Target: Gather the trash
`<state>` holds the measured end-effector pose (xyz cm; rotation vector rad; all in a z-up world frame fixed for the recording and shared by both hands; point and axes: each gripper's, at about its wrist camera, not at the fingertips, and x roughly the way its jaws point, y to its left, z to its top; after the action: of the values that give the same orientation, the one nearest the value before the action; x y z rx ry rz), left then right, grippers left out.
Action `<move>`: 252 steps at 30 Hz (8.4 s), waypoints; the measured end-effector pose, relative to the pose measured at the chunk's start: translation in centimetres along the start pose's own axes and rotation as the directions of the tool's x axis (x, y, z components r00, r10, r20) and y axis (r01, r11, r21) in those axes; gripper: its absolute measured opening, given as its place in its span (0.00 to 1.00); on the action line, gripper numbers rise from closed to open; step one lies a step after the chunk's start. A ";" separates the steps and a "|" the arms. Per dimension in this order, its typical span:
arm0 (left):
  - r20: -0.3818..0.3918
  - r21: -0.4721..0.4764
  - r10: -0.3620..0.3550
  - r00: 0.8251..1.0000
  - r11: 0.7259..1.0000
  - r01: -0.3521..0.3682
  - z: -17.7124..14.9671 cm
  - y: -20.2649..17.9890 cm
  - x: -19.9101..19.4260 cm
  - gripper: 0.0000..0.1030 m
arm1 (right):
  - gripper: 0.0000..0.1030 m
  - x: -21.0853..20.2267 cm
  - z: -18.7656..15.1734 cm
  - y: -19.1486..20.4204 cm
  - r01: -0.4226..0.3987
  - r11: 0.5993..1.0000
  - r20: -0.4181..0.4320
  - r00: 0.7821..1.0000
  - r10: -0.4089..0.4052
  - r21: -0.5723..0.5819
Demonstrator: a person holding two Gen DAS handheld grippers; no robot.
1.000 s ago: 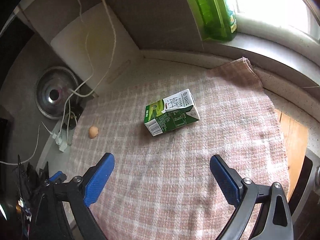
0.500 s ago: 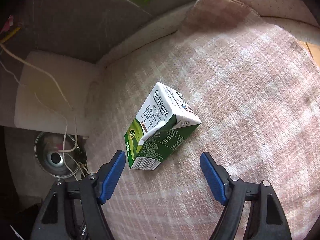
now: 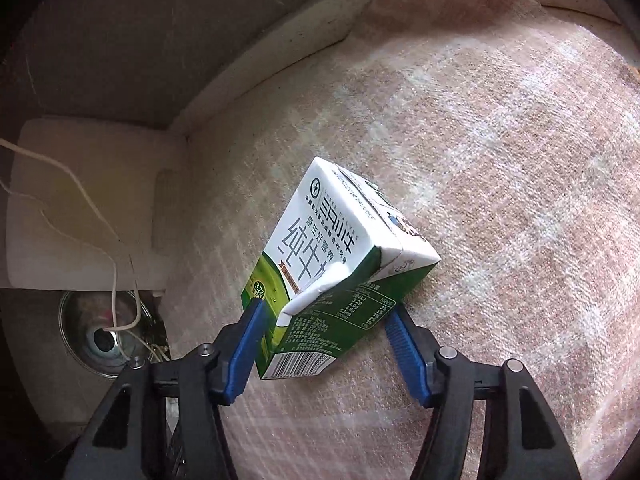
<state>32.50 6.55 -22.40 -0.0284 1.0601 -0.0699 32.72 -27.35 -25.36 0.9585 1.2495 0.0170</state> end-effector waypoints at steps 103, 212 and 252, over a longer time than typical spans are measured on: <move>0.024 0.122 -0.234 0.972 0.966 0.229 -35.9 4.0 -19.5 0.43 | 0.45 -11.5 -44.3 -6.1 0.118 0.812 -0.033 0.986 -0.166 -0.572; 0.349 0.088 -0.177 0.920 0.984 0.156 -24.8 -4.6 -32.3 0.89 | 0.85 -24.4 -39.0 -1.0 0.256 0.651 0.370 0.928 0.043 -0.715; 0.459 0.077 -0.075 0.885 0.996 0.045 -20.7 -8.8 -37.0 1.00 | 1.00 -28.6 -33.7 1.0 0.284 0.657 0.493 0.856 0.154 -0.698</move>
<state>-3.98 0.58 0.19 -0.0182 0.5769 -0.1460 -4.28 -20.69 -2.18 0.1337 0.6420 0.1992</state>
